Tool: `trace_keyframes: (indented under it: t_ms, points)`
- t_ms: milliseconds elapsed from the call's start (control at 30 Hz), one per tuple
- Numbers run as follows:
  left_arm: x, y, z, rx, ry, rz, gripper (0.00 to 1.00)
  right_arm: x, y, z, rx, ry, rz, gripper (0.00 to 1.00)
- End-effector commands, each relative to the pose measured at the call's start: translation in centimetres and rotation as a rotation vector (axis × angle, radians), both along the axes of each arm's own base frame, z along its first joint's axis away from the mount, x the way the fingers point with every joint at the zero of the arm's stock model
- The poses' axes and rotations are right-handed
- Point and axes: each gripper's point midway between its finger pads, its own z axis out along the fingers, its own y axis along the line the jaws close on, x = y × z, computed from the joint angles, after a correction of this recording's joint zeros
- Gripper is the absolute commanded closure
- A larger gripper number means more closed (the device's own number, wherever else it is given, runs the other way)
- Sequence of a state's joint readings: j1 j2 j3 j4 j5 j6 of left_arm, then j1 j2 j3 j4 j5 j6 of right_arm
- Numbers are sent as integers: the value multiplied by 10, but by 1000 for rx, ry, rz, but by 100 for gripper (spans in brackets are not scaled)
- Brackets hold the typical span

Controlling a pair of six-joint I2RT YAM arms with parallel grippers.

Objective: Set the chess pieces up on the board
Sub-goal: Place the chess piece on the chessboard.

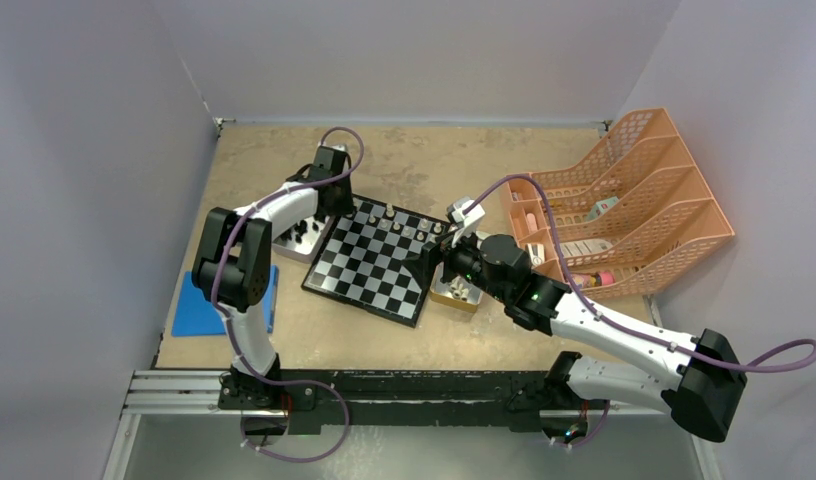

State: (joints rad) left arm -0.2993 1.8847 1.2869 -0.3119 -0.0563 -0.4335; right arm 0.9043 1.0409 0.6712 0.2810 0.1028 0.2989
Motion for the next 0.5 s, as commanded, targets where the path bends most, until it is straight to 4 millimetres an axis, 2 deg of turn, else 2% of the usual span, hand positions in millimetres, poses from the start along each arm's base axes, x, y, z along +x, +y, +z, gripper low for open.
trace_keyframes:
  t_ms: [0,333,467]
  points:
    - [15,0,15,-7,-45,-1,83,6,3,31,62,-44,-23,1]
    - [15,-1,15,-8,-37,-5,78,6,4,28,59,-35,-24,1]
    - [16,-6,29,-38,-56,-14,73,6,3,28,57,-32,-30,1]
